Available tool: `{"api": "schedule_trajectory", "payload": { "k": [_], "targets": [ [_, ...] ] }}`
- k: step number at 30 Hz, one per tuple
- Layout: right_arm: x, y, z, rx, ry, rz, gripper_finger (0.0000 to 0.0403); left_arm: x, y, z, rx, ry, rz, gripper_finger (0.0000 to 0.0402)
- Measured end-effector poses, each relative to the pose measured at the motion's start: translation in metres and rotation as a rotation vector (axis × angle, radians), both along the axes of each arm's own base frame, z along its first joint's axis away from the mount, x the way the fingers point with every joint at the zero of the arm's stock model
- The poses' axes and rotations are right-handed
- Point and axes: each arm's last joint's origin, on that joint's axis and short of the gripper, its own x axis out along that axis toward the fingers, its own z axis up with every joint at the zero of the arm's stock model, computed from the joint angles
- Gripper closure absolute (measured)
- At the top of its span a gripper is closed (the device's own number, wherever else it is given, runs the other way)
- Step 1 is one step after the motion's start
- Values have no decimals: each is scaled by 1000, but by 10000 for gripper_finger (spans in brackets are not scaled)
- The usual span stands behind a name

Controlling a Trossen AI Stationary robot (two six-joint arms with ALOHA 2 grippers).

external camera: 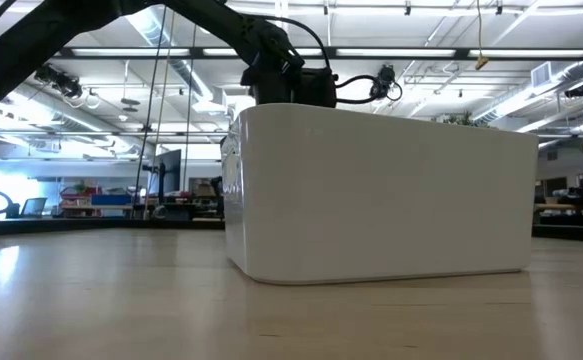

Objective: Nest measuring cups in basket
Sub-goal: Put the nested measuring cups into the white bin

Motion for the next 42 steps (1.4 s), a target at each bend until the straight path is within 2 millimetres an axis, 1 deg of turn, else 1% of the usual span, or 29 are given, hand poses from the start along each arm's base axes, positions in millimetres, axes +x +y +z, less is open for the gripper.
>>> {"api": "schedule_trajectory", "payload": {
  "k": [11,18,26,34,42],
  "targets": [
    [0,0,0,0,0,0,381,-1,0,1,-4,4,17,257],
    [0,0,0,0,0,0,381,-1,-4,10,12,-20,14,257],
    [0,0,0,0,-3,0,381,-1,-6,10,3,-8,33,258],
    [0,0,0,-1,-4,0,381,-2,-9,16,-1,-20,40,258],
    [0,0,0,-1,-4,0,381,-3,-9,15,-27,-15,41,258]
  ]
}}
